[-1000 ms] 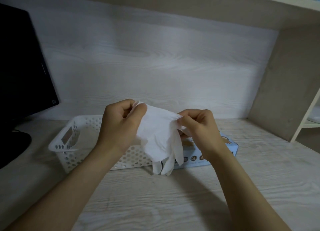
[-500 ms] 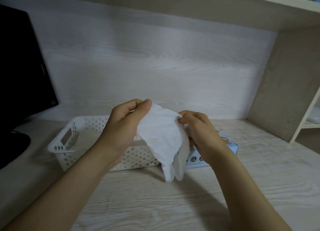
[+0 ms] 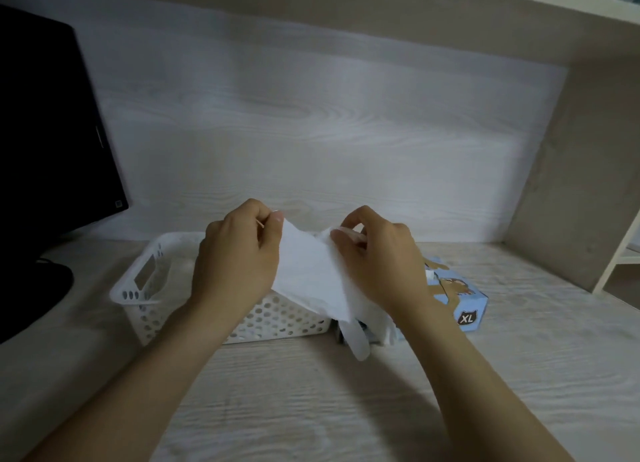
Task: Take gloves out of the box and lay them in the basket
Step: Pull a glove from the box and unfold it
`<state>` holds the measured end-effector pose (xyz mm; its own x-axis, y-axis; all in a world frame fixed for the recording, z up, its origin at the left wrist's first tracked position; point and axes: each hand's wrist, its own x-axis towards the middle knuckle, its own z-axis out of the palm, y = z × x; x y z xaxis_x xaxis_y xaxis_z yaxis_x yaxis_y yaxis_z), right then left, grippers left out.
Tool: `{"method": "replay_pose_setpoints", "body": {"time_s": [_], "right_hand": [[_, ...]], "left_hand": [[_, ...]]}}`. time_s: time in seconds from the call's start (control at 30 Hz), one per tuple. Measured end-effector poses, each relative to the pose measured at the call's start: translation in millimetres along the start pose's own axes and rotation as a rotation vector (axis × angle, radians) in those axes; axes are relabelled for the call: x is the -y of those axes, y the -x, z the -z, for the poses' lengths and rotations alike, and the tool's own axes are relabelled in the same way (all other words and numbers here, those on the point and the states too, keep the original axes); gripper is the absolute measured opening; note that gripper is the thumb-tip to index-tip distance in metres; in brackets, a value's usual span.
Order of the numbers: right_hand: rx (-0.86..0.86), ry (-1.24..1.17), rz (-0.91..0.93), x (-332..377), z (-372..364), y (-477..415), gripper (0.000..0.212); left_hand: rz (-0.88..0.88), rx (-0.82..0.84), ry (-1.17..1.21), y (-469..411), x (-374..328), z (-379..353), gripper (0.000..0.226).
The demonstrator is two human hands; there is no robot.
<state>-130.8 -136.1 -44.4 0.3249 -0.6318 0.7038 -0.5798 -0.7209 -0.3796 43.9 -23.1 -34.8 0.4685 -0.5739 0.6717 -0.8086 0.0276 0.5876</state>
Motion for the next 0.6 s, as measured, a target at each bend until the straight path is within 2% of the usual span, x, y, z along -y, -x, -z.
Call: {"method": "replay_pose_setpoints", "body": {"time_s": [0.33,0.47,0.6], "right_hand": [[0.294,0.263,0.089,38.5,-29.6,-47.1,0.034],[0.387,0.296,0.167,49.3,-48.8,-60.7,0.037],[0.584,0.299,0.221,55.4,-64.2,-70.0,0.036]], "left_hand": [[0.197,0.023,-0.080,-22.7,32.9,21.2,0.029],[0.211,0.065,-0.255,-24.6,43.0,33.0,0.029],[0.283,0.167,-0.415,-24.9,43.5,39.2,0.025]]}}
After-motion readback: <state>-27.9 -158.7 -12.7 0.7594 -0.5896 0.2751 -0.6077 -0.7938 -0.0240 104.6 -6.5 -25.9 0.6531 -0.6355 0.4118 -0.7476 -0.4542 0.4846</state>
